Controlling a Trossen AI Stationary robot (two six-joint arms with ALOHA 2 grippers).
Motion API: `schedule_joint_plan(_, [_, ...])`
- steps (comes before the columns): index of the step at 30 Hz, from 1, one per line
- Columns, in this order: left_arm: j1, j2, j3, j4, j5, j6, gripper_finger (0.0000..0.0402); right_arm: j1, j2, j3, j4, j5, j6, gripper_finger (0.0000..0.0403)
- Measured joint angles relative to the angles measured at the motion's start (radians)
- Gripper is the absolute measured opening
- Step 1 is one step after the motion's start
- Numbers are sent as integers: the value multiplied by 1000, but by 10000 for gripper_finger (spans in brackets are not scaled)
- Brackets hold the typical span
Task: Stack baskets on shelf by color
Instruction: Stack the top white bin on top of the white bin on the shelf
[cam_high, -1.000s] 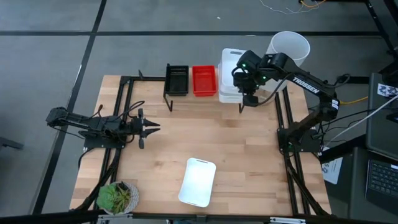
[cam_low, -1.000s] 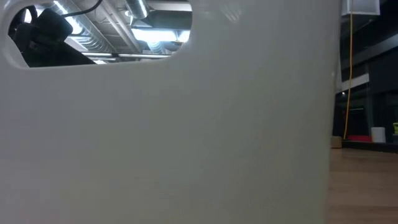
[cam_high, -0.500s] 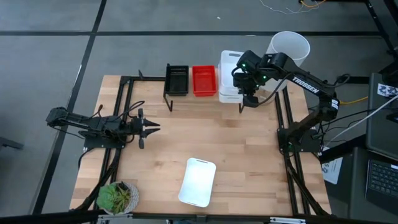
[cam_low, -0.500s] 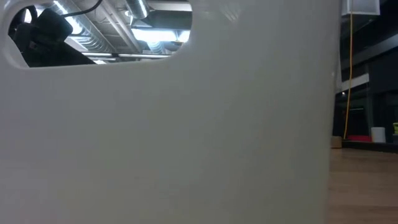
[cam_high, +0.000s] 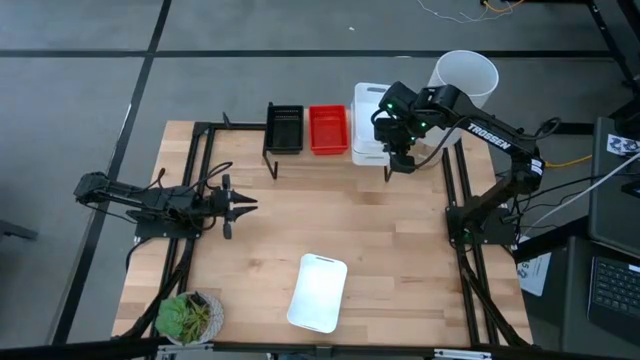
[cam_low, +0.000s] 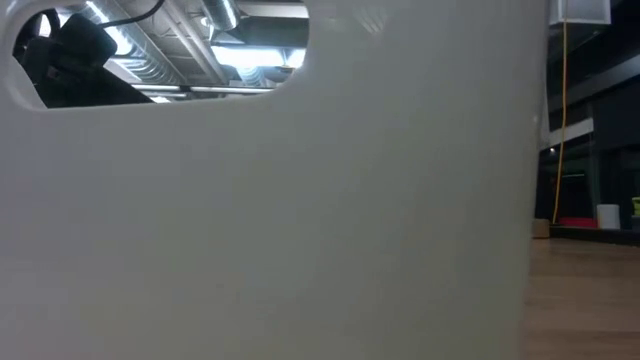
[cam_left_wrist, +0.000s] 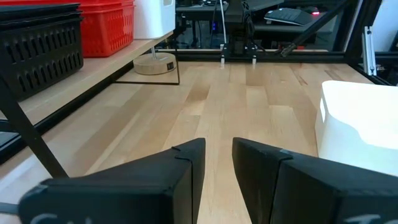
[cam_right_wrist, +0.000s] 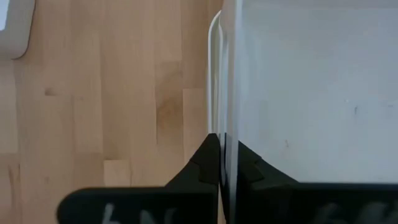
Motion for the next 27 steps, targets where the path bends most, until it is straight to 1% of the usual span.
schedule_joint_plan(4, [0,0,0,0,0,0,75,0,0,0,0,23,1,15])
schedule_joint_plan(12, [0,0,0,0,0,0,75,0,0,0,0,25,0,21])
schedule_joint_plan(17, [0,0,0,0,0,0,75,0,0,0,-13,24,-3,33])
schedule_joint_plan(20, [0,0,0,0,0,0,75,0,0,0,-18,15,-4,48])
schedule_joint_plan(27, [0,0,0,0,0,0,75,0,0,0,-19,10,-5,101])
